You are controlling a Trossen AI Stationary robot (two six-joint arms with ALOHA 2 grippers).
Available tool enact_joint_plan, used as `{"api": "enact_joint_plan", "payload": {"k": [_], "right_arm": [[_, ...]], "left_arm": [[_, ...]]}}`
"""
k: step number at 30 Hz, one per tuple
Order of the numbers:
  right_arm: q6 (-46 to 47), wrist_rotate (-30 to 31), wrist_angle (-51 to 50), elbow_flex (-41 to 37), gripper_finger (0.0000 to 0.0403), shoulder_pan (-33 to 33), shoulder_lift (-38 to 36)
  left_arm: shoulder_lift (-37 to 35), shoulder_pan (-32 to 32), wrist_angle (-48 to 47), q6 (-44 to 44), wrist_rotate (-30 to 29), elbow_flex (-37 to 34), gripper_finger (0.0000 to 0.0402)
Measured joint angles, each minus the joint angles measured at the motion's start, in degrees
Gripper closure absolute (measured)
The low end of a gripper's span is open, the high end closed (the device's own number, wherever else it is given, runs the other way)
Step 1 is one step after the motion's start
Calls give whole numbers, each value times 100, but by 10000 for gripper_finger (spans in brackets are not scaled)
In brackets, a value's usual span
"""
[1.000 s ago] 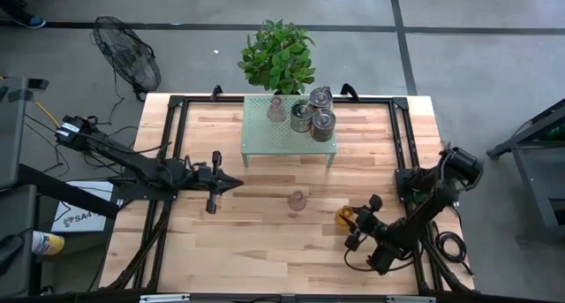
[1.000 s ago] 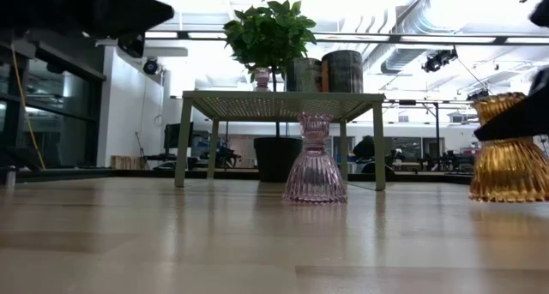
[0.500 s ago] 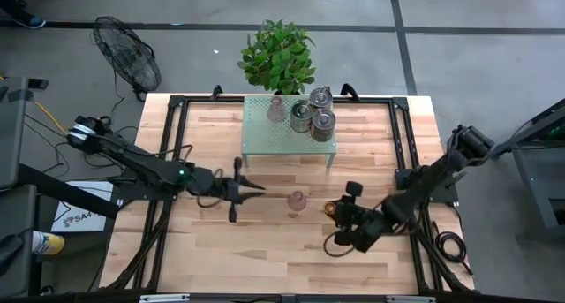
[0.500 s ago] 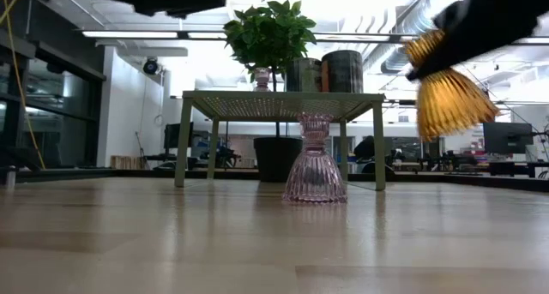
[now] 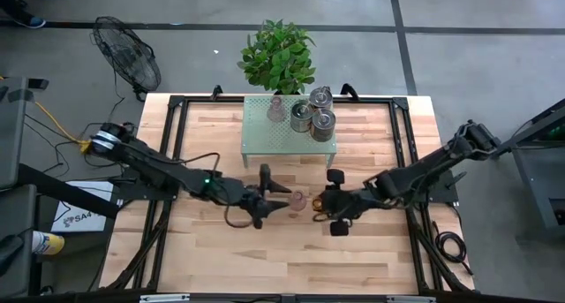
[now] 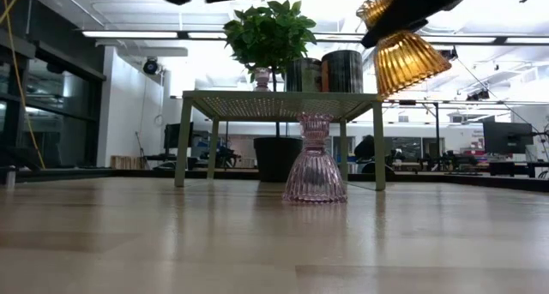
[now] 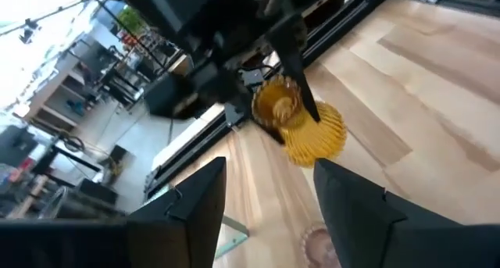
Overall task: Pick & Place candle stick holders
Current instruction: Put the yellow glass candle holder on the shelf
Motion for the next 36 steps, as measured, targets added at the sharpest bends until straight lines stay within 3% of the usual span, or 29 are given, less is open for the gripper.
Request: {"api": "enact_joint_plan", "payload": {"k": [15,32,36], "right_arm": [[-286,-1358,449,0,275,-498,0],[-481,-1464,576,-1,275,-562,0],[-481,-1466,578,-2,275,-562,0]], "left_arm": [[1123,0,-1154,550,-50,1370,211],[1483,4,-1131,827,221,1777,211],[1472,4,-1119,824,231,1781,226]]}}
